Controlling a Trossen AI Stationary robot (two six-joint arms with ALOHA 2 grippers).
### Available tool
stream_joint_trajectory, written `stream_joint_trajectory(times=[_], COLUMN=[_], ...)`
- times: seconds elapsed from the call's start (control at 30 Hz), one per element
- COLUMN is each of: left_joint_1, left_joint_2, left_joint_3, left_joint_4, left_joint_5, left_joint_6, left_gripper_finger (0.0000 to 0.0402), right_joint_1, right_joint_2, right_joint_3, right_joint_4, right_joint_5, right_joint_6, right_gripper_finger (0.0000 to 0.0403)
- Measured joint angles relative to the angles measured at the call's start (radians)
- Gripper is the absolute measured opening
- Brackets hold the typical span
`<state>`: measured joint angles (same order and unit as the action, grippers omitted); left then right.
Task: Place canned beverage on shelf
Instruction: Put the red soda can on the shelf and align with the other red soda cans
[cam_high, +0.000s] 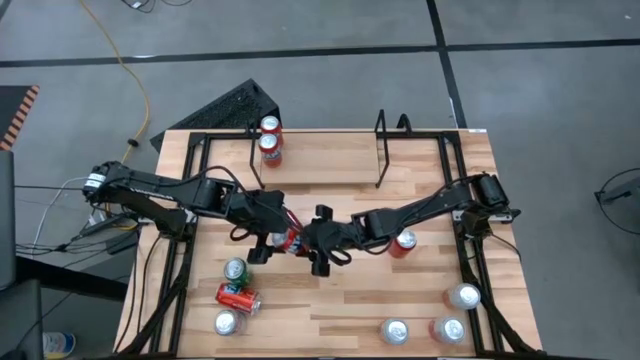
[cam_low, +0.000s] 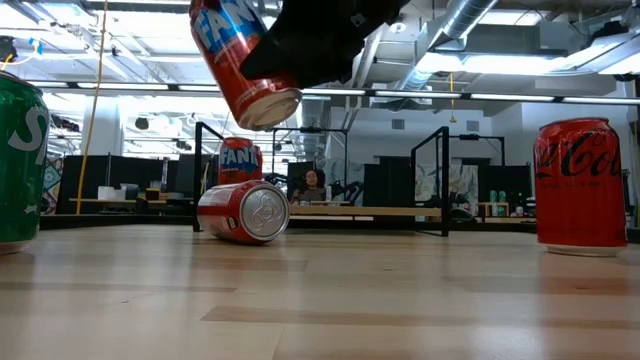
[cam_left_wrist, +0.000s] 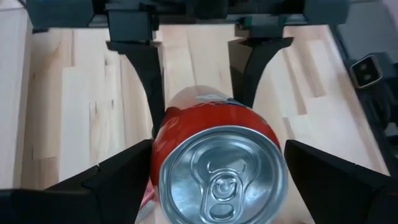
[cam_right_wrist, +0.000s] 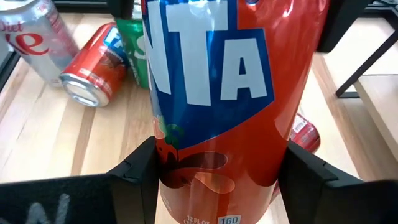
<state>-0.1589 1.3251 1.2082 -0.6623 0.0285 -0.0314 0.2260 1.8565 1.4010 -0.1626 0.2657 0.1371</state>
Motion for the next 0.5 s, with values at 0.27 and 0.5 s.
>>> stream_joint_trajectory(times=[0.27,0.5], left_joint_1=[0.000,-0.001], left_joint_2=[0.001,0.001], left_joint_3=[-0.003,-0.004], left_joint_4=[-0.001,-0.007], left_joint_5=[-0.003,-0.015], left_joint_6=[0.008,0.025], left_gripper_finger=[0.0343,0.0288], right_joint_1=[0.001,0.002], right_joint_2=[0.000,0.000], right_joint_3=[0.000,0.000], right_joint_4=[0.016,0.025], right_joint_5=[-0.001,-0.001], right_joint_6=[-0.010,-0.010], right_gripper_finger=[0.0230,0.0234])
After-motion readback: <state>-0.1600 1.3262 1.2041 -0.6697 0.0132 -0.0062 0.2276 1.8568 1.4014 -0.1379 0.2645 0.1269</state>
